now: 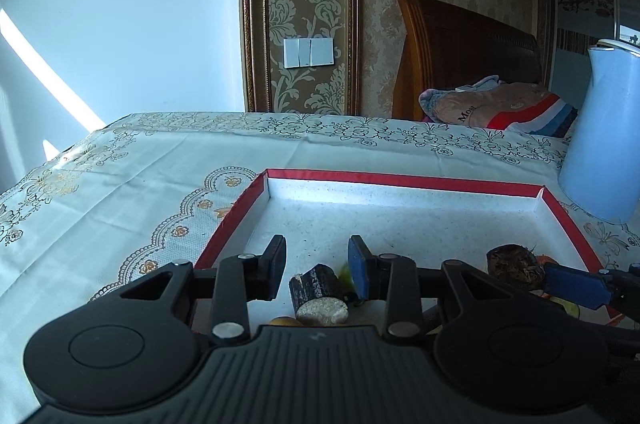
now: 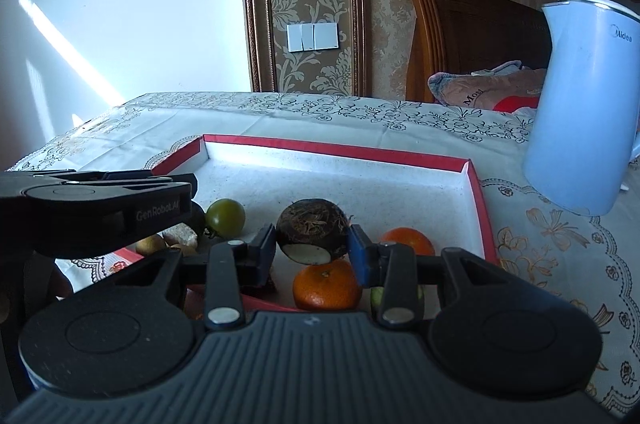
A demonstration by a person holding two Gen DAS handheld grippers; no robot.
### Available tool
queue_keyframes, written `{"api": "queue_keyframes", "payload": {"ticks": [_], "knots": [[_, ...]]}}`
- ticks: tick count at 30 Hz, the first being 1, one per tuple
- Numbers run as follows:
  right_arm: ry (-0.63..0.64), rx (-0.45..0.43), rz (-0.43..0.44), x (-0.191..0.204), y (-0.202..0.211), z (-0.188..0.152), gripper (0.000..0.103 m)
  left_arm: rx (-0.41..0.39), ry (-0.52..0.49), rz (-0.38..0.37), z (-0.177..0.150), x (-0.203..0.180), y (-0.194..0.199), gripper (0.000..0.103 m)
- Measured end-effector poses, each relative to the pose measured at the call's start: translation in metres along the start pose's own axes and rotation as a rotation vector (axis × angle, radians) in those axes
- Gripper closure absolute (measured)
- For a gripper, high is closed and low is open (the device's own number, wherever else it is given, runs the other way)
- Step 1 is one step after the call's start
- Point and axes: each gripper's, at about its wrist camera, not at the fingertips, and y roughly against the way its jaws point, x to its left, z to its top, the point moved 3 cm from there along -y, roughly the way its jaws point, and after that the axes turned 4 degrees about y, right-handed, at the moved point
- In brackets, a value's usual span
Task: Organize fruits
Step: 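Carry the dark fruit and the green tomato over the red tray with both tools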
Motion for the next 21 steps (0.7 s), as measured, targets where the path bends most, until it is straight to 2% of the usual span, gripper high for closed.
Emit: {"api": "queue_keyframes", "payload": {"ticks": [13, 21], "knots": [[0.012, 0.037, -0.013, -0.005, -0.024, 0.000, 0.066, 0.054, 0.024, -0.003, 0.000, -0.002, -0.029, 0.070], [0.024, 0.062, -0.013, 0.000, -0.038, -0.005, 0.066, 0.024, 0.010, 0.004, -0.002, -0.004, -0.033, 0.070]]}}
